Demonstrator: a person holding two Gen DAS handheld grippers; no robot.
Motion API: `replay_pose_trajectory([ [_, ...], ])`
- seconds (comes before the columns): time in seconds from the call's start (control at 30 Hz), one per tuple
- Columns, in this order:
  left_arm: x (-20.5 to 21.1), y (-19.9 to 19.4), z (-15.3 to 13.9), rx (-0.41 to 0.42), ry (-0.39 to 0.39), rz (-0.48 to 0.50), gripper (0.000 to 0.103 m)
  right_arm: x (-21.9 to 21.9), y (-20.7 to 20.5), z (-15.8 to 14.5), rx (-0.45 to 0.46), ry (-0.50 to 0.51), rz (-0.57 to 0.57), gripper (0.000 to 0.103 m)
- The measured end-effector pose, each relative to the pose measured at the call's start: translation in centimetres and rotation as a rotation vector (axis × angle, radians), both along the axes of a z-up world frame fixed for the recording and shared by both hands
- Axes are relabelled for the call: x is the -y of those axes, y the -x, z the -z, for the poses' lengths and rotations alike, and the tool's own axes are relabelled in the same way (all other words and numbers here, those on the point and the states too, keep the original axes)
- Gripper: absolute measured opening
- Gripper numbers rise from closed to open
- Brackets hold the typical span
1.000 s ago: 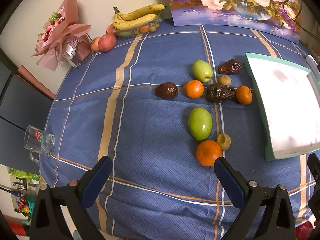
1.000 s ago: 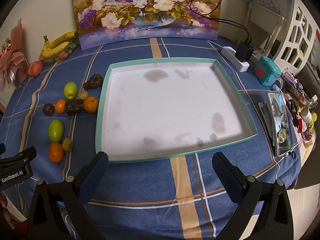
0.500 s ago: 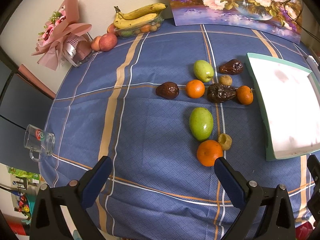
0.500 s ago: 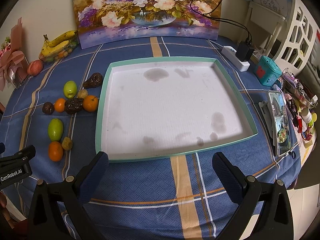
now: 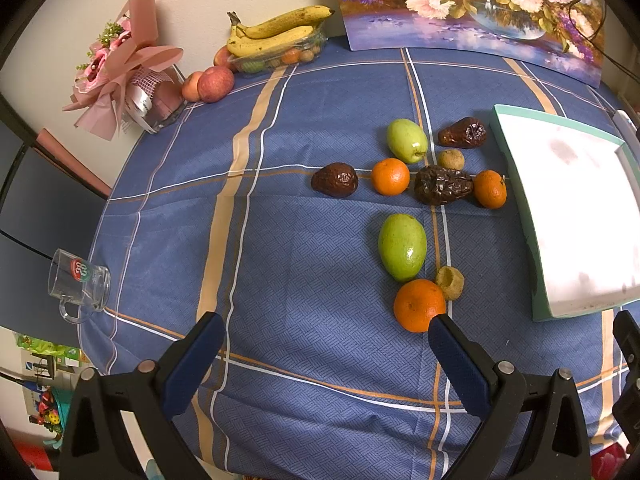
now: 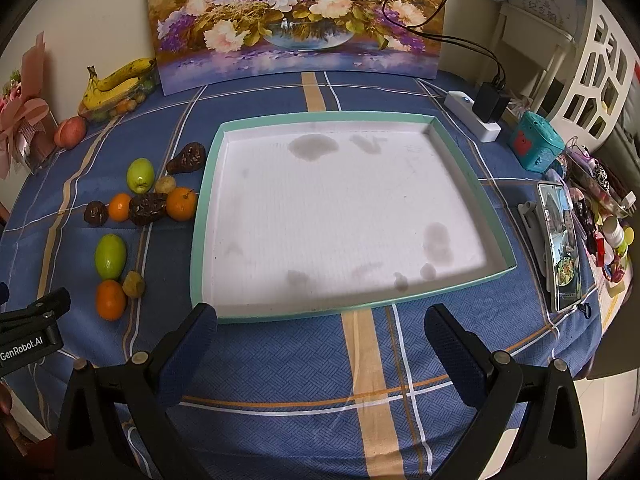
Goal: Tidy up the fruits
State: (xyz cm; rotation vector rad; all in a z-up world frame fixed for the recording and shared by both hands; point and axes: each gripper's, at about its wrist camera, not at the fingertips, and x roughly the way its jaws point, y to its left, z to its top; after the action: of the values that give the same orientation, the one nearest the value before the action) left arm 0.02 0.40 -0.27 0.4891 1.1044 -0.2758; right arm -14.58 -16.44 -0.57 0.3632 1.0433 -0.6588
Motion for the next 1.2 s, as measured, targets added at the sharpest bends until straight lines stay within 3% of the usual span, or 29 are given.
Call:
replay_pose_trajectory([
  [1.2, 0.09, -0.07, -0.02, -0.002, -0.001, 0.000, 0.103, -0.21, -0.17, 0.36, -0.012, -0.003, -0.002, 0.103],
])
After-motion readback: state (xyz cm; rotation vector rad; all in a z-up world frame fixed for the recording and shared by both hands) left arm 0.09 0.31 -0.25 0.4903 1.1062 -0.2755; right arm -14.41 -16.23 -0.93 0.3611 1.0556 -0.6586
